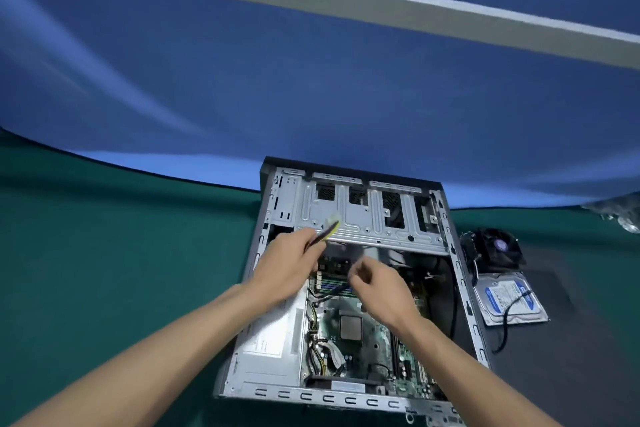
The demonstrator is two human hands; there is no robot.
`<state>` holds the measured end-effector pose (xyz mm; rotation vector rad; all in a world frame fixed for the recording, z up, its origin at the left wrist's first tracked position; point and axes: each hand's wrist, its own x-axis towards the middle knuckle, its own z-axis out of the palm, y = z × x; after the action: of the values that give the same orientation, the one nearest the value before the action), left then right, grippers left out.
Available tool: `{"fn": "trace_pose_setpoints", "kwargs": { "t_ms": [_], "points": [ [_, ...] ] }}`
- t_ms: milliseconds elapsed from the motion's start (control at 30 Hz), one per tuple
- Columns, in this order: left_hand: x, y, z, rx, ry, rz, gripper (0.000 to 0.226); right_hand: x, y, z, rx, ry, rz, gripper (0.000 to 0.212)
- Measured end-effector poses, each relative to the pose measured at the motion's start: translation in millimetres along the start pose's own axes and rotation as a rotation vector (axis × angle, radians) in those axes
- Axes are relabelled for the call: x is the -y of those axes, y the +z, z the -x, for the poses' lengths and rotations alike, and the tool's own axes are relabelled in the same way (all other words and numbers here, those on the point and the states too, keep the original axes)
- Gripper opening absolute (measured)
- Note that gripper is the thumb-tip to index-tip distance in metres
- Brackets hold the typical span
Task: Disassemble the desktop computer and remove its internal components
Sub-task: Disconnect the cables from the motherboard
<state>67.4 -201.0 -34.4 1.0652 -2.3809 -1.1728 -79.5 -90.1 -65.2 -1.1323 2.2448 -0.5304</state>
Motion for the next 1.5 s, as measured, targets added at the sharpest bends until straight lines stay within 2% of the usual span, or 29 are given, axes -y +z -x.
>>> {"fn": "trace_pose_setpoints", "kwargs": {
  "t_ms": [67,167,300,433,600,733,867,967,1100,1200,1333,1500],
  "points": [
    [6.4,-6.0,3.6,-0.132,-0.050,0.055,0.027,-1.7,8.1,-1.9,0.083,0.008,-0.003,0.010],
    [18.4,-13.7,3.5,-0.319,-0.140,-0.140,0.036,-1.5,21.3,-9.7,0.183,0.045,0.006,0.027],
    [36.4,-21.3,-3.5,-0.443,-0.344,-0.189,0.043,3.1,37.8,-15.4,0.220,0.087,-0.109,0.026],
    [41.6,-19.4,-13.7,-0.436,-0.409,-0.215,0.044,12.1,46.5,-23.3,0.220,0.075,-0.179,0.015],
    [42.8,-26.4,-36.6,-0.341,-0.633,-0.133,0.040,18.2,44.1,-31.4,0.213,0.058,-0.161,0.010],
    [36.4,-29.0,-34.0,-0.280,-0.478,-0.432,0.054,5.4,37.7,-31.3,0.202,0.105,-0.137,0.009],
    [31.5,-23.9,-21.1,-0.284,-0.282,-0.655,0.055,-9.9,29.7,-28.0,0.171,0.120,-0.068,0.011],
    [19.0,-5.7,-12.5,-0.267,-0.044,-0.628,0.046,-20.9,22.9,-24.2,0.130,0.123,0.019,0.013],
    [1.7,30.3,-9.7,-0.055,0.164,-0.539,0.036,-36.8,8.3,-21.5,0.013,0.091,0.196,0.012],
    [-1.4,48.3,-13.3,0.056,0.227,-0.571,0.034,-52.3,-1.2,-25.8,-0.047,-0.010,0.390,0.019],
    [4.4,56.7,-22.2,0.186,0.248,-0.608,0.036,-74.3,-12.7,-35.4,0.011,-0.063,0.701,0.023],
    [6.9,60.8,-27.1,0.305,0.215,-0.671,0.019,-84.8,-22.4,-50.1,0.120,0.028,0.968,0.025]
  ]
}}
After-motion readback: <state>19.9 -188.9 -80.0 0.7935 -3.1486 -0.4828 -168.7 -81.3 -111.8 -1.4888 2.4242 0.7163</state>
